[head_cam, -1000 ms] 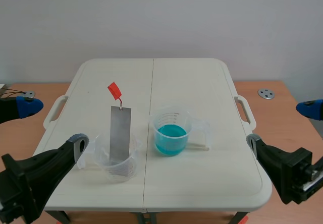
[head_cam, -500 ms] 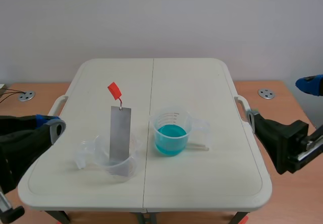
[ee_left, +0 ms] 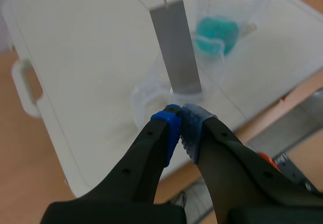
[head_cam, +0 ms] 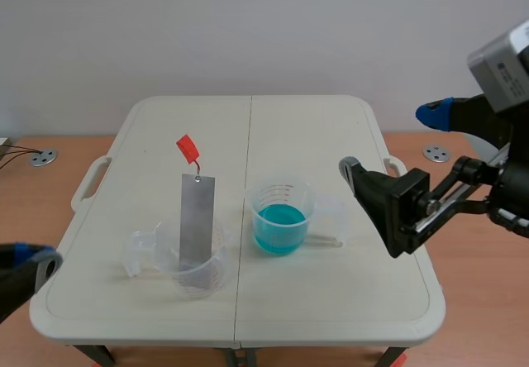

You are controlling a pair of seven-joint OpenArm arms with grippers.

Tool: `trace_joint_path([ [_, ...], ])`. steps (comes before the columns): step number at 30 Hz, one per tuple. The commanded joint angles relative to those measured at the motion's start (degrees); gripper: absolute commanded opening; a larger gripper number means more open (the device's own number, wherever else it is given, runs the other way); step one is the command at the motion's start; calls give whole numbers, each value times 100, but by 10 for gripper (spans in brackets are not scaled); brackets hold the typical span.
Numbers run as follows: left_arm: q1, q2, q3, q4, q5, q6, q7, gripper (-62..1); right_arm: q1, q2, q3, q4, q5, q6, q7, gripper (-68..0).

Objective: Hold the metal plate by the orange handle, dip it into the blue solution, take it out and point at it, then put the plate back in the beaker on the left.
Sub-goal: 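Lift the metal plate out of the left beaker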

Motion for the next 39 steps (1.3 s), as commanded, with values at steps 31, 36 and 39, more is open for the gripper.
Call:
trace_joint_path([
  [31,26,175,1287,-3370,883,-122,748,-588,2848,-1646,-2109,-2251,221,74,-619,-12],
  [36,-208,208,1534,-3698,1016,-138,767,-588,3209,-1939,-2339,-2898,221,181,-614,-12],
  [39,-225,208,1615,-3746,1036,-140,767,-588,3432,-2100,-2505,-3305,221,221,-608,-12],
])
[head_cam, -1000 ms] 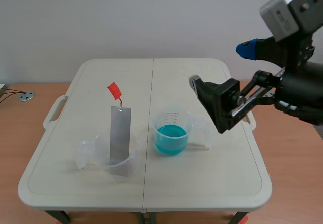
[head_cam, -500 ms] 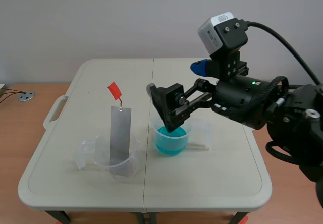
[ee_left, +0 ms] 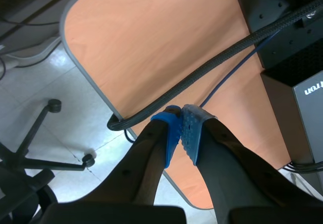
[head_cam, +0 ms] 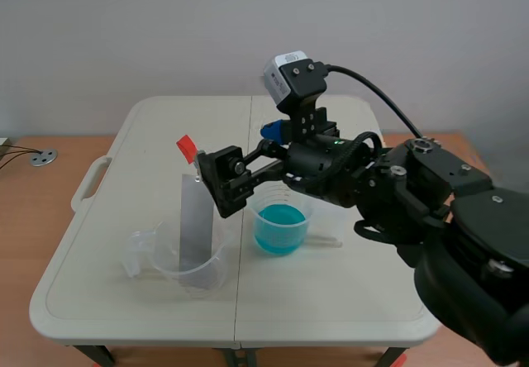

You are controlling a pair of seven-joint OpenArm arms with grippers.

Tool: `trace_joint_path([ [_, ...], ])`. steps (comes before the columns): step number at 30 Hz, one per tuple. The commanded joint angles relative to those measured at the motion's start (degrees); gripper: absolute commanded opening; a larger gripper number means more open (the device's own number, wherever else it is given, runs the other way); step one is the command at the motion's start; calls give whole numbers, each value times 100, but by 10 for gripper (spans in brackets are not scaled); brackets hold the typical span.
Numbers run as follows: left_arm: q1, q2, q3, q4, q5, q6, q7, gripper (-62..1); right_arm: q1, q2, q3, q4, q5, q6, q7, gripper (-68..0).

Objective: Hold the metal plate by the orange handle, dip it into the blue solution, take it out and point at it, then put the plate back in the beaker on the left.
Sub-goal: 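Lift the metal plate out of the left beaker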

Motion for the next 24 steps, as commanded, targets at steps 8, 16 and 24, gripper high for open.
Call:
trace_joint_path([
  [8,74,11,7,131,31,-50,-17,-588,605,-444,-240,-719,72,170,179,-12],
  [16,44,11,7,131,33,-50,-11,-588,901,-680,-387,-1204,216,319,313,-12],
  [24,-4,11,33,127,28,-52,118,-588,1110,-887,-413,-1532,219,540,380,-12],
])
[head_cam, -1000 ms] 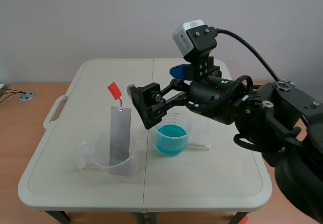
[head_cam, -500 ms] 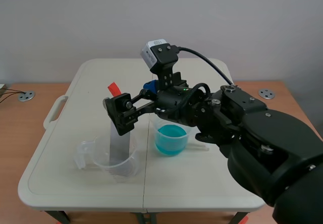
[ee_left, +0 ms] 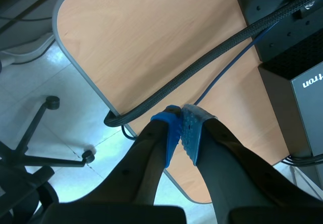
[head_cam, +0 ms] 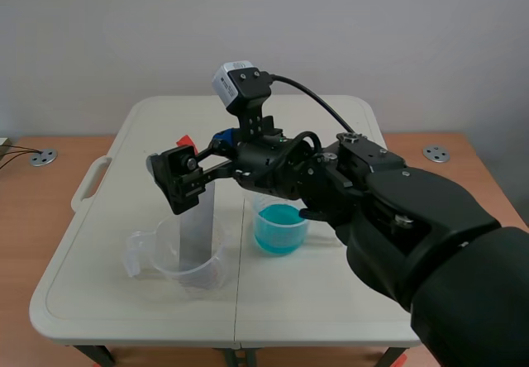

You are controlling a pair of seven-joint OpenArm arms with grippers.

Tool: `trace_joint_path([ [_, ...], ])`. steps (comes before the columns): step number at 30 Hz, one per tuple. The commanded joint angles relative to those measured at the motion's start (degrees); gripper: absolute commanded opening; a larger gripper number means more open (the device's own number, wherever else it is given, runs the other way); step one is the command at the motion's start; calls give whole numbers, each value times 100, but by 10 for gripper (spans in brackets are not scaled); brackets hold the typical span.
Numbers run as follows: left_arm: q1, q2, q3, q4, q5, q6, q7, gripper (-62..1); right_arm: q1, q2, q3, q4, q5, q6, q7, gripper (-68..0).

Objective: Hold the metal plate by the orange handle, dip it into the blue solution, take it out and point at it, then put the plate back in the beaker on the left.
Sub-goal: 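Lift the metal plate out of the left beaker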

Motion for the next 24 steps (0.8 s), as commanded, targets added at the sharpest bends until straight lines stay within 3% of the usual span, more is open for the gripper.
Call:
trace_joint_path([
  [1,-2,11,15,92,9,-52,-11,-588,190,-94,-44,90,46,55,111,-12],
  [24,-15,11,17,92,7,-52,0,-588,269,-365,-59,-229,87,107,-2,-20],
])
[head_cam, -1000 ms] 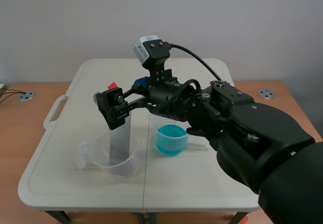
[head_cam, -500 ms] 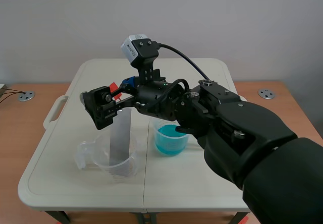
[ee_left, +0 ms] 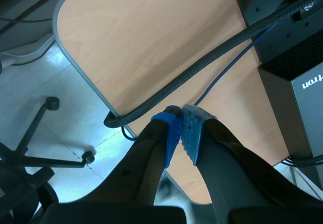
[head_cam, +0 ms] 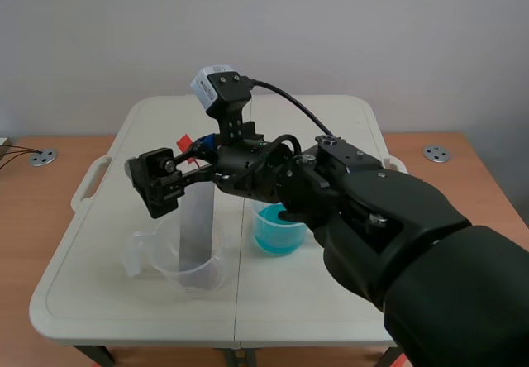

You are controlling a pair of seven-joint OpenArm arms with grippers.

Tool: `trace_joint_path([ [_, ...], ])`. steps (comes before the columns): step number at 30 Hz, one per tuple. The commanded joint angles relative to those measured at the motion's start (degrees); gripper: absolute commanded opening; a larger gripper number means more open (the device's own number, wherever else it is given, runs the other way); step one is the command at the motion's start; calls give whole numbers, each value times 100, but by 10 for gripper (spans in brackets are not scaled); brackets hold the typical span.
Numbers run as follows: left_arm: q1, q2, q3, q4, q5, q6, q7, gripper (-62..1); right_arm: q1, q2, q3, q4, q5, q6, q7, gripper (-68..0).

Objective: Hold the metal plate by the orange handle, dip it into the blue solution, take it out and point at it, then put the plate back in the beaker on the left.
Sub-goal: 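Lift the metal plate out of the left beaker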

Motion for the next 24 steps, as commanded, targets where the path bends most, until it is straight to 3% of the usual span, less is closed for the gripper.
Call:
trace_joint_path([
  [1,-15,11,17,92,7,-50,4,-588,195,-35,-20,35,90,39,68,-41],
  [18,-17,11,17,92,7,-50,-2,-588,190,-33,-22,35,321,44,-208,-344],
  [24,-17,11,17,92,4,-50,-15,-588,190,-33,-22,35,321,343,-208,-448],
])
